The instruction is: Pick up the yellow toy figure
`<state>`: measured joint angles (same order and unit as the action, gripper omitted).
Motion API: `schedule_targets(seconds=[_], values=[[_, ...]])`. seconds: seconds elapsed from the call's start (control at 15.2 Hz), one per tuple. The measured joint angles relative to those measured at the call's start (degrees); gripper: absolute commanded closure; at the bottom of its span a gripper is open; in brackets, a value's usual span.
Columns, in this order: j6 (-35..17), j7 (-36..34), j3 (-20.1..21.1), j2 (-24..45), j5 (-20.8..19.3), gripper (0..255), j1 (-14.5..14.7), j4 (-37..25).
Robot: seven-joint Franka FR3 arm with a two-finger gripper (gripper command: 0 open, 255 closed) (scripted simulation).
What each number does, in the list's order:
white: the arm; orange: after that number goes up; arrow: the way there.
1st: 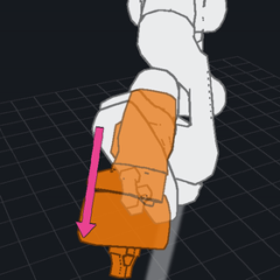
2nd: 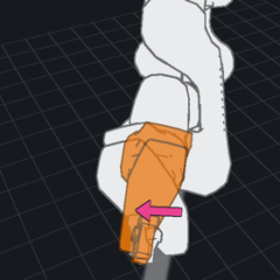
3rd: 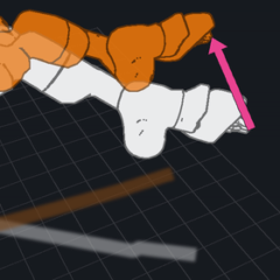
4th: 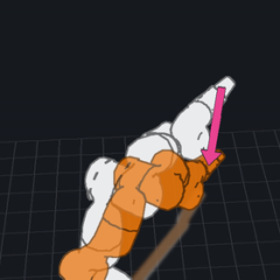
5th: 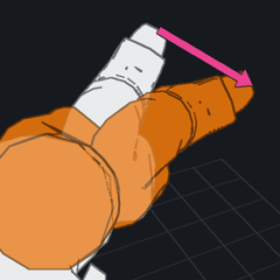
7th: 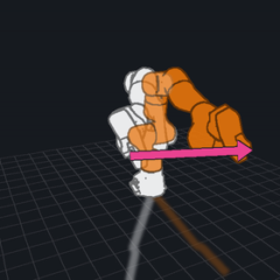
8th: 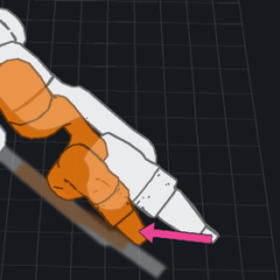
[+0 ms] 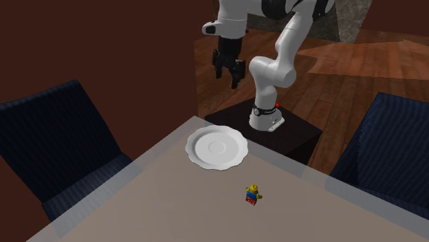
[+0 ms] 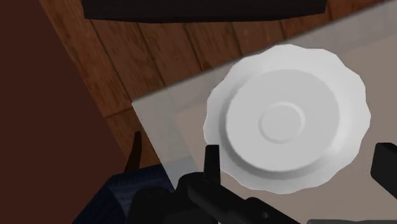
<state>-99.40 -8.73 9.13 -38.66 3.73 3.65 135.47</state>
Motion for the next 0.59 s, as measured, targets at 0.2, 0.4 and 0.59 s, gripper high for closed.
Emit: schedule_targets(seconds=[0.2, 0.4, 0.59], values=[[-3.63, -4.46, 3.21, 3.05, 2.30, 0, 0.78, 0.71], [-6.67, -8.46, 5.96, 6.37, 4.09, 0, 1.34, 0.39], [-10.42, -12.80, 9.13, 11.04, 5.43, 0, 1.75, -0.71]])
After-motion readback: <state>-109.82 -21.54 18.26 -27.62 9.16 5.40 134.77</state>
